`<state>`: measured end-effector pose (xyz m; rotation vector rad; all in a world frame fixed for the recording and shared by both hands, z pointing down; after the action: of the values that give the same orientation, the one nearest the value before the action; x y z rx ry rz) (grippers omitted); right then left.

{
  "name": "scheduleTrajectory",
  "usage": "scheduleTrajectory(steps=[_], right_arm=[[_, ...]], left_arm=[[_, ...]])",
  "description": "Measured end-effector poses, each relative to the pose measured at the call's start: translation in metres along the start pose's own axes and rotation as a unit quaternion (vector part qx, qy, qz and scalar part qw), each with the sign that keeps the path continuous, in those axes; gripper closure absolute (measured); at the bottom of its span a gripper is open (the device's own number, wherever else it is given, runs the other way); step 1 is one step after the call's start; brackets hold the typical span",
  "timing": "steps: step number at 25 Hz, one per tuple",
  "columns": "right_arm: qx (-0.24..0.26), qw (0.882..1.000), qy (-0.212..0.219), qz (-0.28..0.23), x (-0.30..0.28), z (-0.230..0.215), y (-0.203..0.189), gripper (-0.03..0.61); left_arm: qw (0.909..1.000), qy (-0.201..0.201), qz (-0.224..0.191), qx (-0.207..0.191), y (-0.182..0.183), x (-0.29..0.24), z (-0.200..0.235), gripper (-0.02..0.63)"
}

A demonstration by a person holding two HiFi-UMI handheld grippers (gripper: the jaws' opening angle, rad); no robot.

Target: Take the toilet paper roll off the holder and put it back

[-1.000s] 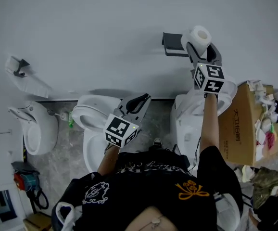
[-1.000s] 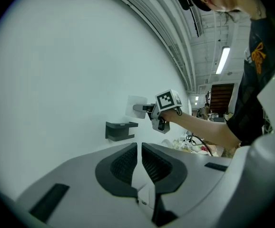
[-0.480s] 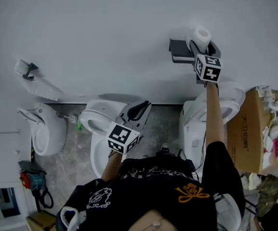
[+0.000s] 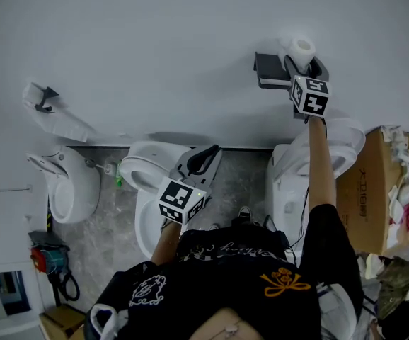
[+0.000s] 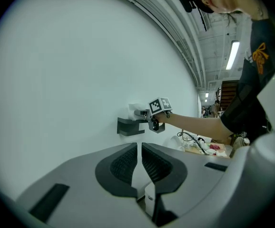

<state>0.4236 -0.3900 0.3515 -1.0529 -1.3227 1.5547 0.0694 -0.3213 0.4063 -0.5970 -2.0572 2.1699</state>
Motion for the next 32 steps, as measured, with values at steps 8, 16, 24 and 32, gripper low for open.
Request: scheduleTrajectory(steps=[8, 16, 24, 32], right_arm=[[-0.022, 0.999, 0.027, 0.007, 0.011, 0.003, -0.004, 0.239], [-0.026, 0.999, 0.025, 0.001, 0.064, 0.018, -0.013, 0.232], [-0.041, 0.999, 0.02, 0.014, 0.144, 0.071, -0.047, 0.304], [-0.104, 0.994, 0.015, 0.031, 0.226, 0.134, -0.087, 0.388]], left_arm=[[0.9998, -0.018, 0.001, 0.004, -0.002, -0.003, -0.006, 0.575], [0.9981, -0.059, 0.008, 0.013, -0.012, 0.001, -0.024, 0.575], [0.9961, -0.088, 0.0, 0.013, -0.022, 0.018, -0.036, 0.575], [0.9945, -0.104, 0.0, 0.011, -0.038, 0.055, -0.051, 0.575]])
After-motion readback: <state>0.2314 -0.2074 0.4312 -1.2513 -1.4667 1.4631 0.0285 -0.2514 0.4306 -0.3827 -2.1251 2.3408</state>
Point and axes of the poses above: the fingertips, and each gripper's own axes: x backward along the fingers, z to its left, y out of its top, the point moved 3 cm from there along x, backward along the fingers, and after that the axes turned 6 degrees about y, right-handed, at the moved point
